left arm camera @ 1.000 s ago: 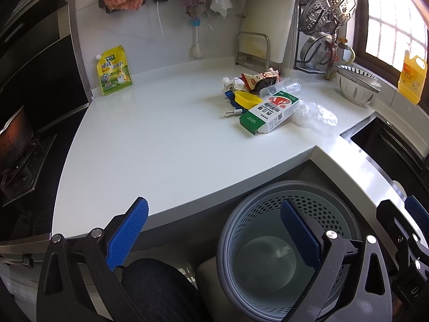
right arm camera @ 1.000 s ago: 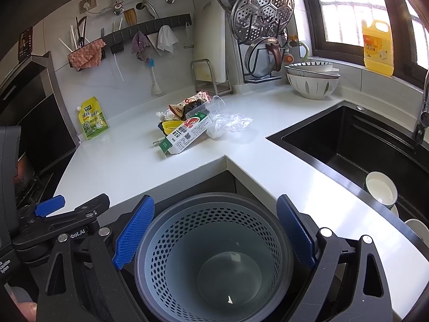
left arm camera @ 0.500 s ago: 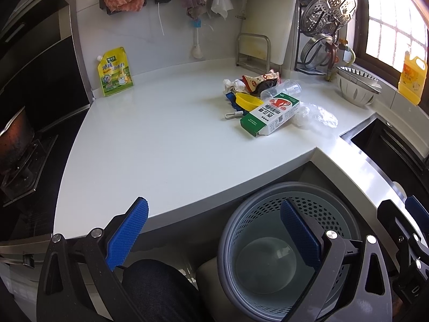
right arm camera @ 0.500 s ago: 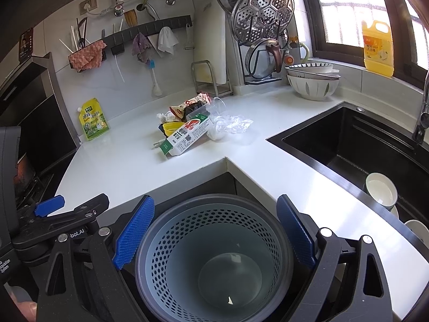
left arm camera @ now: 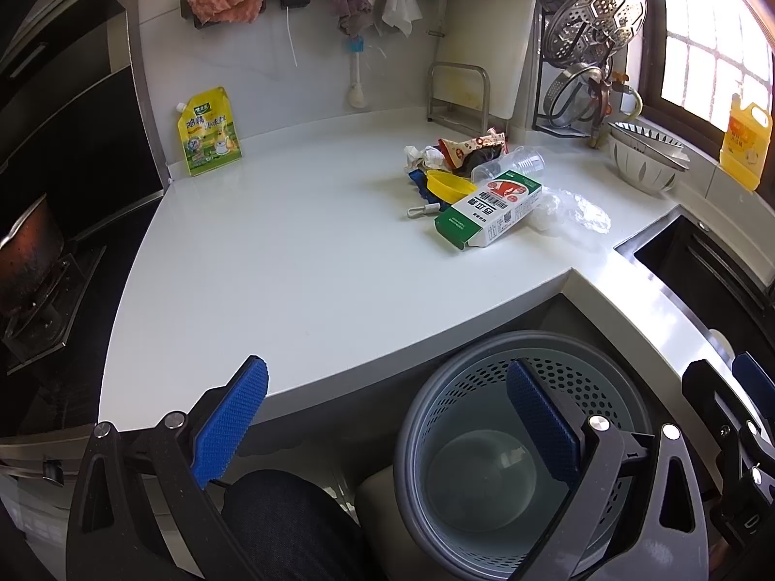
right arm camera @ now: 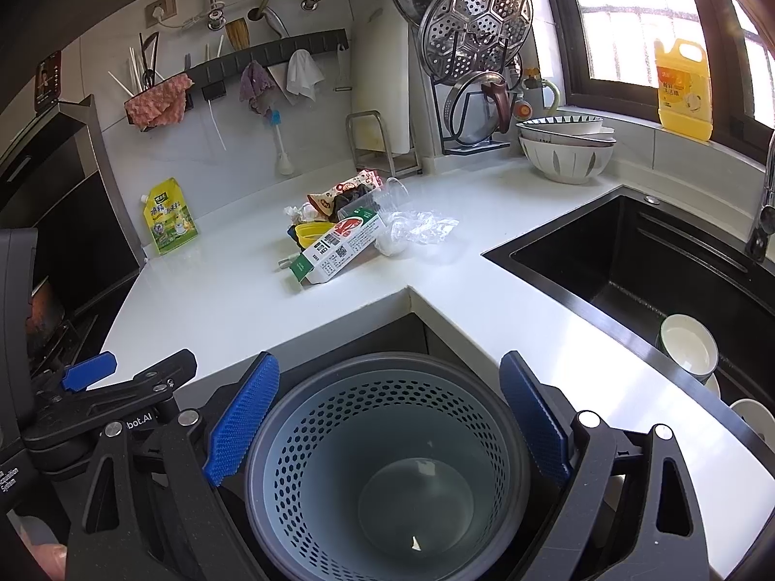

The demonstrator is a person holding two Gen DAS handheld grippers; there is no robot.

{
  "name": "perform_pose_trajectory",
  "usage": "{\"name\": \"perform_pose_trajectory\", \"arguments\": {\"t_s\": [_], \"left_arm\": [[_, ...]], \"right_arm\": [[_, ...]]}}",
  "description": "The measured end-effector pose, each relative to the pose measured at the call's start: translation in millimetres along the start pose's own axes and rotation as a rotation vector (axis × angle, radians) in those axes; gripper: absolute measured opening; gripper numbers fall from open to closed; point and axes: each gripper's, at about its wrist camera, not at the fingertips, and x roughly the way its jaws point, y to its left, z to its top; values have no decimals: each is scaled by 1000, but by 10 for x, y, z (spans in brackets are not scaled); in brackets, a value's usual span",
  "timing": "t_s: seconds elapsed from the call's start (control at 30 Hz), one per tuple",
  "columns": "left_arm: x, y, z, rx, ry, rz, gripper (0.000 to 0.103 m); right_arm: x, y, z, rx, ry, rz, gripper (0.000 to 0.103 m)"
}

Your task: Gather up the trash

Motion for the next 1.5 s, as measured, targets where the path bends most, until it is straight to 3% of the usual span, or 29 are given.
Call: {"name": "perform_pose_trajectory", "arguments": {"t_s": [0.9, 1.27, 1.5], "left_arm": [[32, 7, -21, 3, 6, 3, 97], [320, -9, 161, -1, 23, 24, 97], [638, -96, 380, 3, 41, -20, 97]], "right_arm": [[62, -4, -21, 0, 10, 11, 88], [309, -93, 112, -6, 29, 19, 88], [644, -266, 377, 6, 61, 14, 88]]}}
